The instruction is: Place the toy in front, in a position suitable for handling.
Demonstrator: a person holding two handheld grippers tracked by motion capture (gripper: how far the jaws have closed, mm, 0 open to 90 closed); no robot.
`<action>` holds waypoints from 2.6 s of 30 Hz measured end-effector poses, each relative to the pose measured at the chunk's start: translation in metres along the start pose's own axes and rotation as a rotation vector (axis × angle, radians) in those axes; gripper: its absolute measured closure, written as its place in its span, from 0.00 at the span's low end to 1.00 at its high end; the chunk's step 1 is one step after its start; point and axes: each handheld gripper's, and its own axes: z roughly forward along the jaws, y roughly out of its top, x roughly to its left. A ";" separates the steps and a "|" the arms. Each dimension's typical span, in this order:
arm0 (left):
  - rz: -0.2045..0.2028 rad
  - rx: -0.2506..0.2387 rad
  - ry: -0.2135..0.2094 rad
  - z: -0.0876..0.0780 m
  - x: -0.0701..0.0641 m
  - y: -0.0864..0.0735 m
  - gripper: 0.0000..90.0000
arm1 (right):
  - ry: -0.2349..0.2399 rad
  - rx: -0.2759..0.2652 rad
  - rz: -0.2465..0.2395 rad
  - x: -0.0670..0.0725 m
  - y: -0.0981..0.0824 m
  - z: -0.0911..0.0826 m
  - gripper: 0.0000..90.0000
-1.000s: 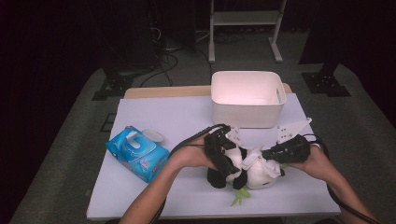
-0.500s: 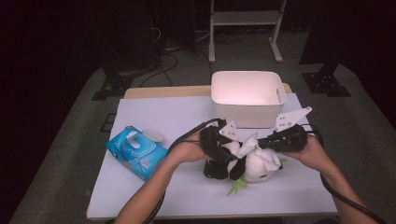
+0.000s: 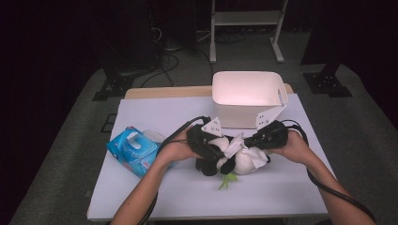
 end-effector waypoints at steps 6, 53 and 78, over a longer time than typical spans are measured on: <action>-0.004 -0.014 -0.049 -0.007 -0.010 0.009 0.29 | 0.004 0.025 -0.015 0.017 -0.006 0.000 0.96; 0.000 0.039 -0.047 -0.010 -0.042 -0.014 0.22 | -0.014 0.063 -0.054 0.056 -0.037 -0.024 0.96; 0.020 0.057 -0.046 -0.010 -0.046 -0.013 0.21 | 0.011 -0.032 -0.111 0.063 -0.012 -0.022 0.75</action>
